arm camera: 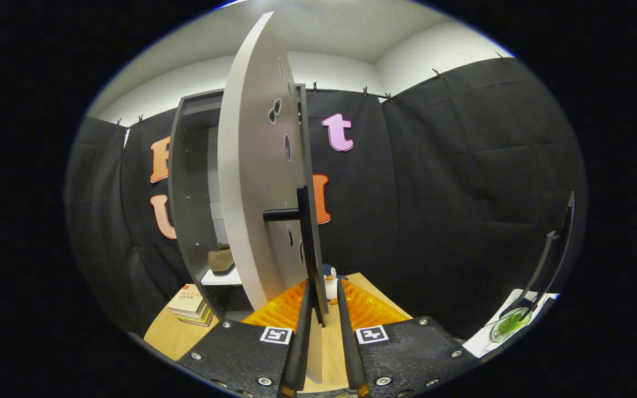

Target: Open the shoe cabinet door, grab the shoes and put them into the shoe cabinet, then close the shoe cabinet door.

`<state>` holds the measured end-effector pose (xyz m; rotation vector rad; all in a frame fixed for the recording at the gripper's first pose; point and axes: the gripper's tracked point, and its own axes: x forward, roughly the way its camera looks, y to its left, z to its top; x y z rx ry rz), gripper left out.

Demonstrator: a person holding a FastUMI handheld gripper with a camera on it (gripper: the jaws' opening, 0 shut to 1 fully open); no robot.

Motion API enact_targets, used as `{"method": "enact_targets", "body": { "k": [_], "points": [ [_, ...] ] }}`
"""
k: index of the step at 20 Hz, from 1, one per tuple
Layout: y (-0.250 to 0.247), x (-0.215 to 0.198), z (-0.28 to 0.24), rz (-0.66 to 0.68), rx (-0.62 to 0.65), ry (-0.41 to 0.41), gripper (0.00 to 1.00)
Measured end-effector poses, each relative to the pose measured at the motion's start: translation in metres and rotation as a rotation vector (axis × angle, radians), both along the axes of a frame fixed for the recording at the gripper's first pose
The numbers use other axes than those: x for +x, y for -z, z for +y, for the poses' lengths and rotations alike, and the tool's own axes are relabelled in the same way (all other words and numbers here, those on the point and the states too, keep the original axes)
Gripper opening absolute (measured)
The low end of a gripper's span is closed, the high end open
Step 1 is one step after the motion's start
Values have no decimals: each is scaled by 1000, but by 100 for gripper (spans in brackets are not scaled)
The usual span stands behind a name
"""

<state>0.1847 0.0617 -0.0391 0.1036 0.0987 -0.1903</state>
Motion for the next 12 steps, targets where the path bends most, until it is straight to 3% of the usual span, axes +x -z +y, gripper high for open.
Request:
{"method": "enact_targets", "body": {
  "k": [12],
  "points": [
    [-4,-11,-24,-9,-23,115,22]
  ]
}}
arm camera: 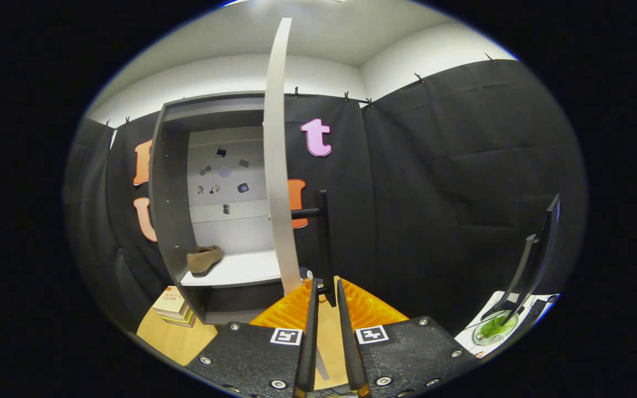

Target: Open the shoe cabinet door, grab the shoes and put them into the shoe cabinet, then close the shoe cabinet door.

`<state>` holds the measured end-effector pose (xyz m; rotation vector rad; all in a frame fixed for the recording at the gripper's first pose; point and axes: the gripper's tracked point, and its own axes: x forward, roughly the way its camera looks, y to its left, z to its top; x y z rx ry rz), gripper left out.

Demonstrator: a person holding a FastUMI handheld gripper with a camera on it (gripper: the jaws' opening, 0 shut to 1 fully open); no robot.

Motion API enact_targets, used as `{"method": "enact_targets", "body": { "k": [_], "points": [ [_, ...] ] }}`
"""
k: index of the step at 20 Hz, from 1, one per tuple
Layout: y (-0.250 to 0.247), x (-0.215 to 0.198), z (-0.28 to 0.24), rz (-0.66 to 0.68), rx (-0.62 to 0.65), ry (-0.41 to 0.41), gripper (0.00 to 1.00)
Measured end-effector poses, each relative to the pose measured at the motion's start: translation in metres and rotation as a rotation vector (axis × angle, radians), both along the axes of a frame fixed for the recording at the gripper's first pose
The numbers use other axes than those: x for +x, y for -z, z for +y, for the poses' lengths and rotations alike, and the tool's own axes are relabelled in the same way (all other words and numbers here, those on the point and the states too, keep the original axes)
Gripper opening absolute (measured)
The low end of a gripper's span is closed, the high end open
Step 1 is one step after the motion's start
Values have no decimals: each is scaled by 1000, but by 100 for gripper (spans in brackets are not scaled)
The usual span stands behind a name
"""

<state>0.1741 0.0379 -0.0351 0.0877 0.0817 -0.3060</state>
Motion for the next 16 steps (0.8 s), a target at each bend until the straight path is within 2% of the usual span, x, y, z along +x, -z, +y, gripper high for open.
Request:
{"method": "enact_targets", "body": {
  "k": [6,16],
  "points": [
    [0,2,12,-14,25,-19,22],
    [10,-8,43,47,1,-114,22]
  ]
}}
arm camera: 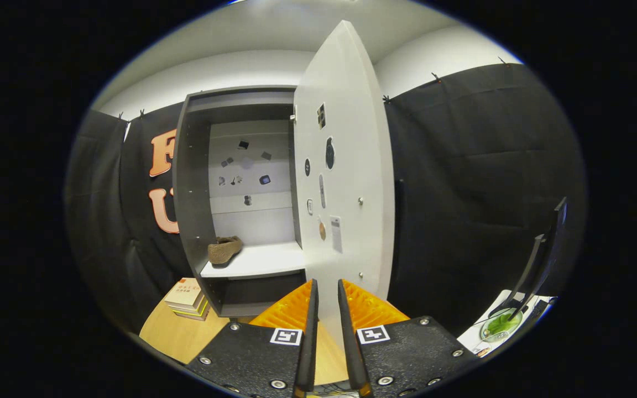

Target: Open the shoe cabinet door, grab the shoes and put them into the shoe cabinet, then close the shoe cabinet door.

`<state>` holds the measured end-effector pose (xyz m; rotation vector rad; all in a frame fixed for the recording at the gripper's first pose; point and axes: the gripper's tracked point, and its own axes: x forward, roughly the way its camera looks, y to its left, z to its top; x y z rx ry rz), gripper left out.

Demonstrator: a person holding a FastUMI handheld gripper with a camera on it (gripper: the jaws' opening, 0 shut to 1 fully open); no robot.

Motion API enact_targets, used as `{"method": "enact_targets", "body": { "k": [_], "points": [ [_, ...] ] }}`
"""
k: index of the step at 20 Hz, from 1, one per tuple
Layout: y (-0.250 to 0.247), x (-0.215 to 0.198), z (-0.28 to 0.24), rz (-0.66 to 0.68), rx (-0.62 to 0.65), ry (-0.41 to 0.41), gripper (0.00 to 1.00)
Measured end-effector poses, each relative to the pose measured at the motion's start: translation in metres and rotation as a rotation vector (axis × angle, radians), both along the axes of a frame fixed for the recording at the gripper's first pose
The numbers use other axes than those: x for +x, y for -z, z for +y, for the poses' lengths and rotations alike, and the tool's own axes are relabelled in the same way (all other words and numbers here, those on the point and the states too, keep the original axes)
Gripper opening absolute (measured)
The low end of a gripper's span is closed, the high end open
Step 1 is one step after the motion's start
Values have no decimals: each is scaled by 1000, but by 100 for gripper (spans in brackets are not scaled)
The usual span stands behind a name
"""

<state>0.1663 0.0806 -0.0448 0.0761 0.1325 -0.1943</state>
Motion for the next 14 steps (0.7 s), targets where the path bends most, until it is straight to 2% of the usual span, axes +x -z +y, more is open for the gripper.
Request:
{"method": "enact_targets", "body": {
  "k": [6,14],
  "points": [
    [18,-5,30,67,4,-65,22],
    [72,-11,76,208,45,-185,22]
  ]
}}
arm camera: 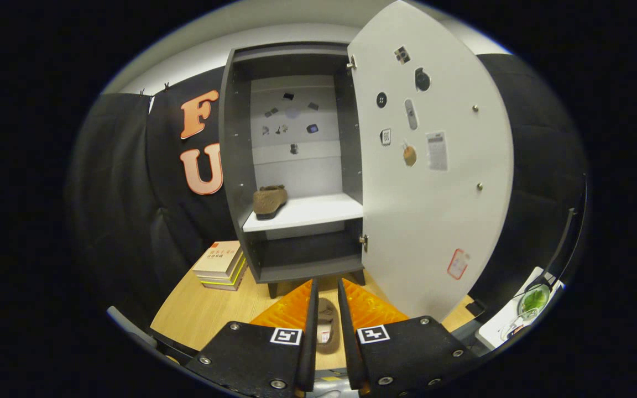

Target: Open the shoe cabinet door, grab the shoes and put them into the shoe cabinet, then close the shoe cabinet door.

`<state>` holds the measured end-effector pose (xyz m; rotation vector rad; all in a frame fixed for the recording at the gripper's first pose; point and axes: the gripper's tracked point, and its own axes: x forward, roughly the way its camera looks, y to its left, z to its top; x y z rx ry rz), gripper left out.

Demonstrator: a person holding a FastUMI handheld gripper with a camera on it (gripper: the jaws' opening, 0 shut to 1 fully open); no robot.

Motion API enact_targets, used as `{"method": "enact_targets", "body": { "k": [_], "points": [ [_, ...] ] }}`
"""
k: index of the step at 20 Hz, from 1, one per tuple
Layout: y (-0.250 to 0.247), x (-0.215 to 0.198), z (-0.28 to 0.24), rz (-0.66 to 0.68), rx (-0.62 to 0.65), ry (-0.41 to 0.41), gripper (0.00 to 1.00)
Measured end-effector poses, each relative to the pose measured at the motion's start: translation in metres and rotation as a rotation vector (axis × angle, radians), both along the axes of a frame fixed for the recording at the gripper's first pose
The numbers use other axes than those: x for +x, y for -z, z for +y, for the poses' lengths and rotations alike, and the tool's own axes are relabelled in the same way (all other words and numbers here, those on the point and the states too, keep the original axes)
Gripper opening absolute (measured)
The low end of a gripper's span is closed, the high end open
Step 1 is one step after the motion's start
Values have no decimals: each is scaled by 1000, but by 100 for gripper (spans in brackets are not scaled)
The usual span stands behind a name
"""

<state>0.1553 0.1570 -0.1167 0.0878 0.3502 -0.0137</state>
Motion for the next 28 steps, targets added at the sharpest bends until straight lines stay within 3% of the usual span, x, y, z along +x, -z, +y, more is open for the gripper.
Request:
{"method": "enact_targets", "body": {
  "k": [15,28],
  "points": [
    [136,3,33,332,19,-139,23],
    [207,36,41,466,62,-148,20]
  ]
}}
